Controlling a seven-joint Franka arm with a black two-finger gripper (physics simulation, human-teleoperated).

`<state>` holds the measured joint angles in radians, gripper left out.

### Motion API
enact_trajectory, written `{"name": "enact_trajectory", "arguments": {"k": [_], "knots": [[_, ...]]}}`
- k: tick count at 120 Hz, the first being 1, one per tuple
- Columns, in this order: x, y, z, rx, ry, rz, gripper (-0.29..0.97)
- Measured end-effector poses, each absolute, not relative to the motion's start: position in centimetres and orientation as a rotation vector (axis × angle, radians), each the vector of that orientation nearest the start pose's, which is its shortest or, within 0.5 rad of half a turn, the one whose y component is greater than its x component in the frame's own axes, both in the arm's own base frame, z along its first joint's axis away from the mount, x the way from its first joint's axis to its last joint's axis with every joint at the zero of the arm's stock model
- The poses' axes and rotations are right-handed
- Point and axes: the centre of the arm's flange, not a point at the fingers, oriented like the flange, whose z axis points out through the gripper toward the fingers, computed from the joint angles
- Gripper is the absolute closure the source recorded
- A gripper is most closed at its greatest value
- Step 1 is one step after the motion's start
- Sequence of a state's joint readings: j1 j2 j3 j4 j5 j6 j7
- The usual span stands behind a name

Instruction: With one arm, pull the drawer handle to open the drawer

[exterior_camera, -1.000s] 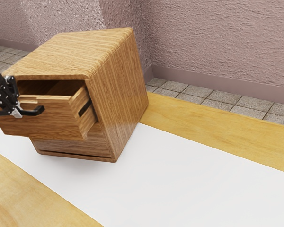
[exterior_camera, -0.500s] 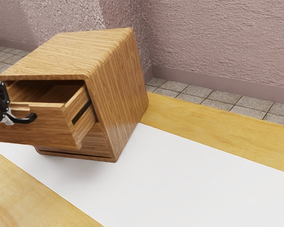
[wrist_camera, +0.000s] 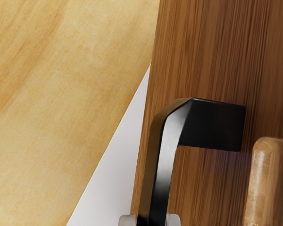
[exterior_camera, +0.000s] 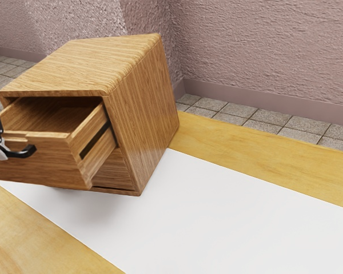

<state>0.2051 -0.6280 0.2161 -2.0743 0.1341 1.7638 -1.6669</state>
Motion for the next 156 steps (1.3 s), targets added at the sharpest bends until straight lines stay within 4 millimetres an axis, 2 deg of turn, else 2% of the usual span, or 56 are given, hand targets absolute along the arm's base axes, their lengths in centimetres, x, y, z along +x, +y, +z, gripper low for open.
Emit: {"name": "enact_trajectory", "arguments": {"k": [43,105,134,156], "knots": [[30.2,18.8,68.4,1.495,2.522,0.37,0.79],[26.3,17.4,68.4,1.468,2.522,0.416,0.79],[25.2,15.4,68.0,1.496,2.505,0.446,0.79],[24.3,14.7,68.1,1.496,2.498,0.469,0.79]]}}
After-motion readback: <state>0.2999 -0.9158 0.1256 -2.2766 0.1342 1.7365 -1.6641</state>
